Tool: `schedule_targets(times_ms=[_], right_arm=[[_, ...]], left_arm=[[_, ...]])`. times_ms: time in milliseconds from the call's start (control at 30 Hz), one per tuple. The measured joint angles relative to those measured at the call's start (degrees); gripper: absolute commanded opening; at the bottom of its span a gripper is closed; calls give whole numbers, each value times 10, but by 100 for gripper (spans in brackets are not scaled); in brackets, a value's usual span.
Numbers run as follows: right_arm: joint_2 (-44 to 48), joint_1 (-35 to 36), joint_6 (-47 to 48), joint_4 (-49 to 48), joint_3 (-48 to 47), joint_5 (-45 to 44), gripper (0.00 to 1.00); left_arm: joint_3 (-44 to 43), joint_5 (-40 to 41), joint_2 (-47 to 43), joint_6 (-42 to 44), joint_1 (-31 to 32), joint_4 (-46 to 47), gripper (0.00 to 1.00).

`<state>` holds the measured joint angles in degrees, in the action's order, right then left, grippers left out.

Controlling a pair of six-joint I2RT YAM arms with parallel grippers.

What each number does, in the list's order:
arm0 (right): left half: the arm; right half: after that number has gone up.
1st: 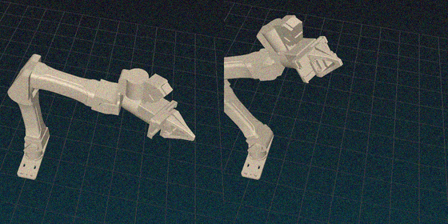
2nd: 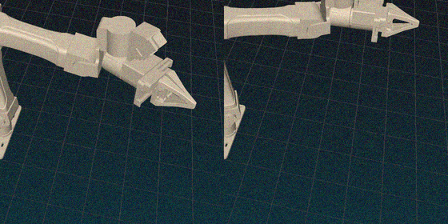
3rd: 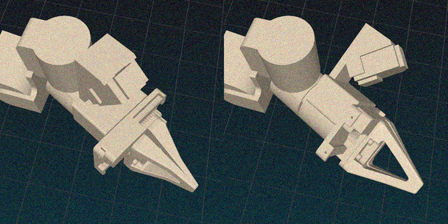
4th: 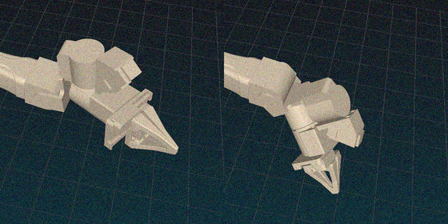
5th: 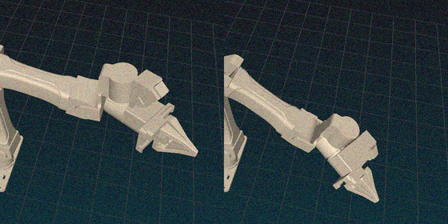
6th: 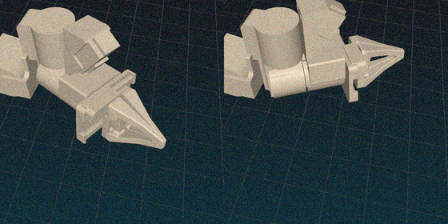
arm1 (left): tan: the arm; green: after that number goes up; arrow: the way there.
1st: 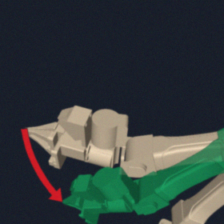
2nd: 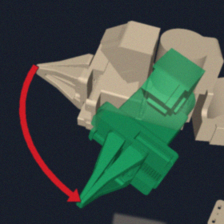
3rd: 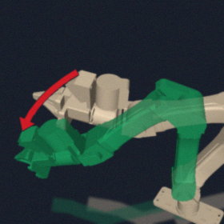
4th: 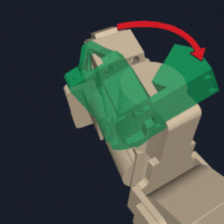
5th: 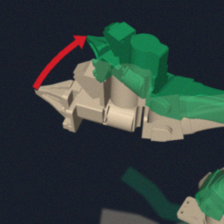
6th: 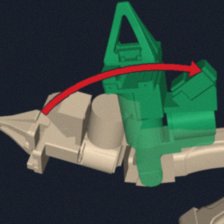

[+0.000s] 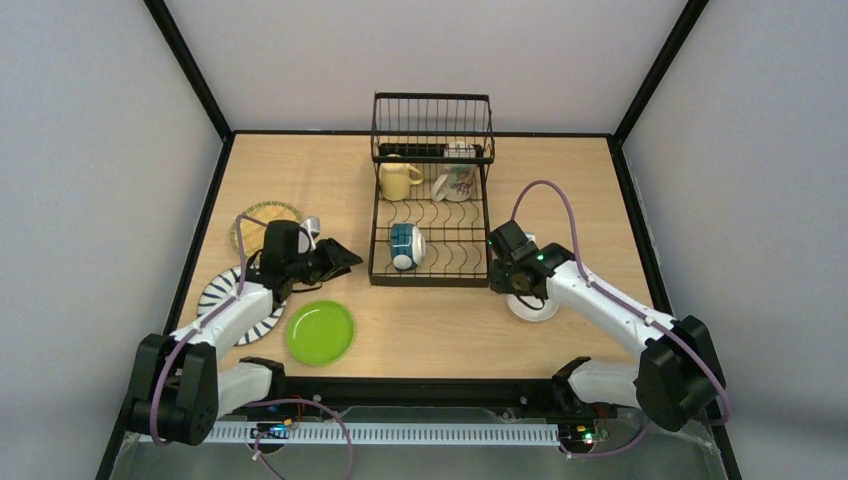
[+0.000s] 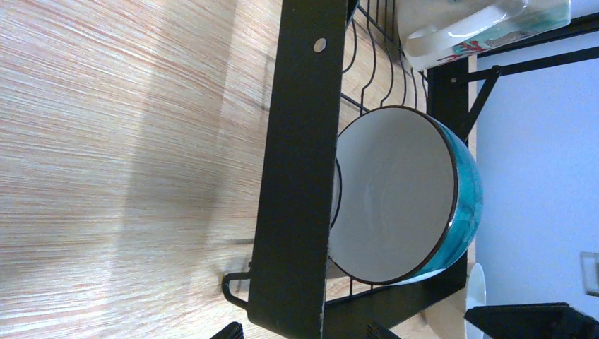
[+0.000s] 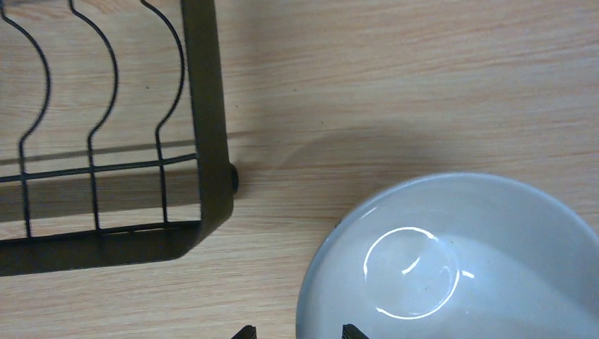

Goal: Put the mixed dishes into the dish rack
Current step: Grab the bowl at the center of the board.

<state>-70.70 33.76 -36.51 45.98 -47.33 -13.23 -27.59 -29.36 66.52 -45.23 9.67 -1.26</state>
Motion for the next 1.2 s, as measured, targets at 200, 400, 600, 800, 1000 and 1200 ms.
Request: schedule_targets(times_ms=[200,400,600,800,1000,1200], right_arm=[[-14,0,-22,0,14,3,60],[-39,0,-35,-2,24,9,44],[-44,0,-43,-7,32,13,13],[-32,0,-46,3,31,1,0],[-15,0,-47,14,31,2,0],[11,0,-50,22,23,33,0]], left_arm=[[-5,-6,3,-4,0,1,99],[-5,-8,9,-5,0,1,99],[-6,-12,18,-5,0,15,99],[-6,-15,26,-10,0,23,99],[-6,-17,28,-15,0,29,99],[-7,-21,28,-19,0,30,99]])
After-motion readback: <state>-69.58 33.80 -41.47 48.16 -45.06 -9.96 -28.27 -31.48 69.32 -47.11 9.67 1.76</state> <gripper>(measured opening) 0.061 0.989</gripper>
